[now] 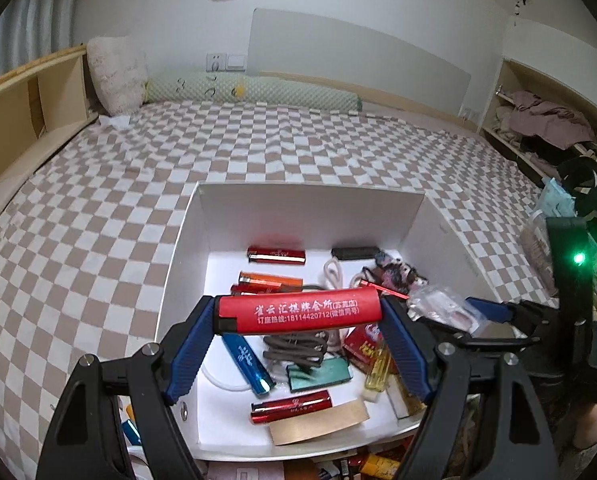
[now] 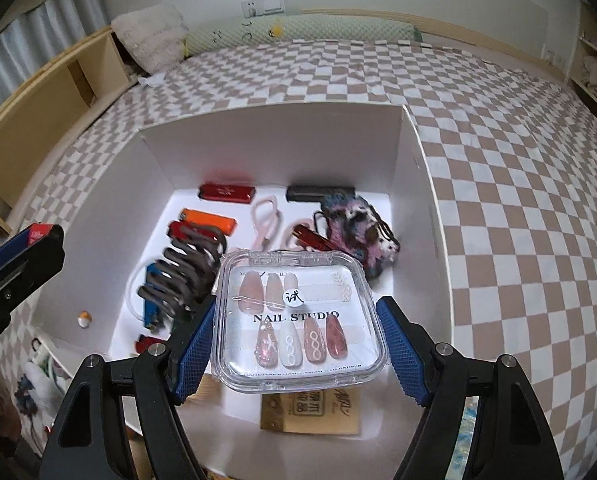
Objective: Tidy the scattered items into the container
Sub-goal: 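Lower the red lighter into the box and open the left tool while the right tool releases the nail case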
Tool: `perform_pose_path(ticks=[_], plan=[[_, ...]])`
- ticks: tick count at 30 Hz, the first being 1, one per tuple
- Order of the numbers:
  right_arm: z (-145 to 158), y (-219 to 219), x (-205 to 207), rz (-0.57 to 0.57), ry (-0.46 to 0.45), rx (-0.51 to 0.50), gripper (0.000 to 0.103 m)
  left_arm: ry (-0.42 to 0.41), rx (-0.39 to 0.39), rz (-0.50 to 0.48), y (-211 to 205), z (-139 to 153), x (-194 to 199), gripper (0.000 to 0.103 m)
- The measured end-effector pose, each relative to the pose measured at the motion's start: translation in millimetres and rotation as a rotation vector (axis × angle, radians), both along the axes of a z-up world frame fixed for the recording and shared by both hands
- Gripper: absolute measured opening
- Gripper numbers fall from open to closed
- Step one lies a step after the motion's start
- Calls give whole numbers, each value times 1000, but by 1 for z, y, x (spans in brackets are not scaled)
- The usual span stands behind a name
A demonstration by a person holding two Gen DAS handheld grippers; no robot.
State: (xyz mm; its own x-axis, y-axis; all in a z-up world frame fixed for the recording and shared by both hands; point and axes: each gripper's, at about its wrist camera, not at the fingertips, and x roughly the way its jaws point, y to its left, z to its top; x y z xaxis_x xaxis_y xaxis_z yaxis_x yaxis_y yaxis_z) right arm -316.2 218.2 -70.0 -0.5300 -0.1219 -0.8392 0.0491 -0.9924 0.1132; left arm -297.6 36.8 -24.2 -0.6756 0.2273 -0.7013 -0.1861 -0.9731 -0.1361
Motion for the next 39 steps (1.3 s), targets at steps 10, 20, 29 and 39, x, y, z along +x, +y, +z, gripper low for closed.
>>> perform_pose_path(ticks=[10,20,29,39], plan=[[-1,-4,6,14,-15,11,83,-85,23,4,-8,-23,-2,81],[5,-12,20,60,20,71,88,-142,-25,8,-5,-29,-4,81],[12,-15,24,79,15,44,88,-225,-81,-5,8,-43,-11,81],[7,-14,23,77,-15,37,88,-259,-63,16,4,-49,-15,92]])
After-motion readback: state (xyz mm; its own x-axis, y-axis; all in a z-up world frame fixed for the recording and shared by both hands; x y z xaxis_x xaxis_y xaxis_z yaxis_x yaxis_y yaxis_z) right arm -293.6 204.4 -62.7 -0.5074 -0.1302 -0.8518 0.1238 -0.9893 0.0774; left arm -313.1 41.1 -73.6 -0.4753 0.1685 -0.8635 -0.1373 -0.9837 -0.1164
